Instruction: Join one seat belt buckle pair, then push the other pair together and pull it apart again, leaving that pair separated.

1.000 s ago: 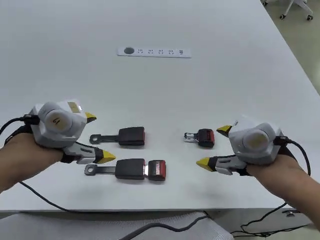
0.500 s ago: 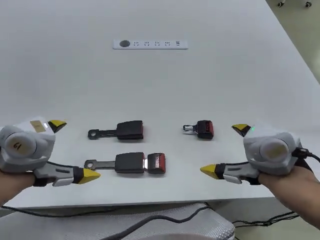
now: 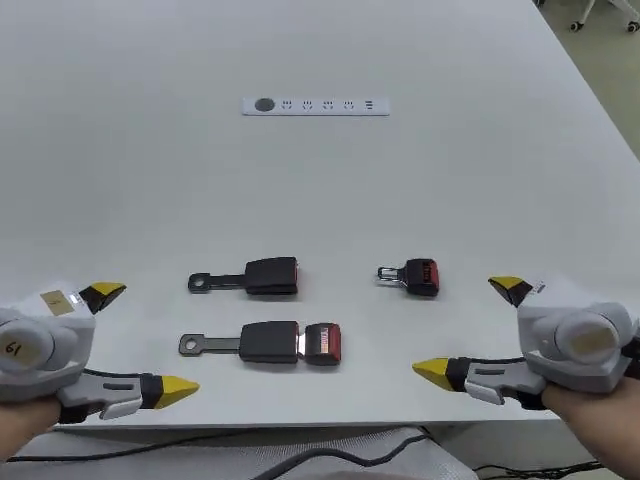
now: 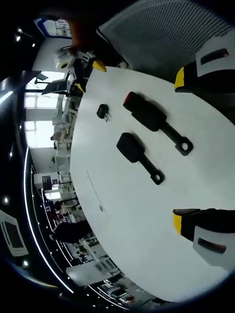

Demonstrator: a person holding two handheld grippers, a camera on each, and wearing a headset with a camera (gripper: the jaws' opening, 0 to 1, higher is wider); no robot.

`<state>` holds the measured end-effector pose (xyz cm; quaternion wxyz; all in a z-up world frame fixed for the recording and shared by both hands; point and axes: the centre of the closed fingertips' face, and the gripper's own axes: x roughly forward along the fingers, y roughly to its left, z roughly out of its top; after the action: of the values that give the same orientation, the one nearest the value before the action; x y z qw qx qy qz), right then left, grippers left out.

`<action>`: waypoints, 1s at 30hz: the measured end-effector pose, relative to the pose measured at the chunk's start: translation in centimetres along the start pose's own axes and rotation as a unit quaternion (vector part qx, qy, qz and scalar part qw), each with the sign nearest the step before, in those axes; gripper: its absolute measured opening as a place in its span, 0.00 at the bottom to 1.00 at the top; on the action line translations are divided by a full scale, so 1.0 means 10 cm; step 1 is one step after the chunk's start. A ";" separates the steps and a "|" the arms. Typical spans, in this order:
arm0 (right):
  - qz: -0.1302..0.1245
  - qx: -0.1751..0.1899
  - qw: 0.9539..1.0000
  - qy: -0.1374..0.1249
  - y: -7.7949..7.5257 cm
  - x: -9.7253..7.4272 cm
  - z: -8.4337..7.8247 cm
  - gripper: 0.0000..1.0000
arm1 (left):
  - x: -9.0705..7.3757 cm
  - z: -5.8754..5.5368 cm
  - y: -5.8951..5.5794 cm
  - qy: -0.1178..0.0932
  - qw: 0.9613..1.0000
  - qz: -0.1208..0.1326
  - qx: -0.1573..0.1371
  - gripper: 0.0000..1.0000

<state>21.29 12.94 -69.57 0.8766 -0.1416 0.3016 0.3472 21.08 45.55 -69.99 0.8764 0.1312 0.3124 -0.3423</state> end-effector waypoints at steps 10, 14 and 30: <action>-0.002 -0.003 1.000 0.003 0.12 -0.05 -0.04 0.92 | -0.03 0.06 0.06 -0.034 0.999 0.009 -0.033 1.00; -0.013 -0.013 1.000 0.010 0.07 -0.07 -0.12 0.92 | -0.01 0.11 -0.03 -0.040 0.999 0.003 -0.032 1.00; 0.000 -0.008 1.000 0.016 0.22 -0.14 -0.13 0.89 | -0.01 0.08 -0.11 -0.029 1.000 0.001 0.003 1.00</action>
<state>18.45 13.19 -69.77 0.8706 -0.1547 0.3126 0.3471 20.58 44.43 -69.32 0.8849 0.1241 0.2858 -0.3464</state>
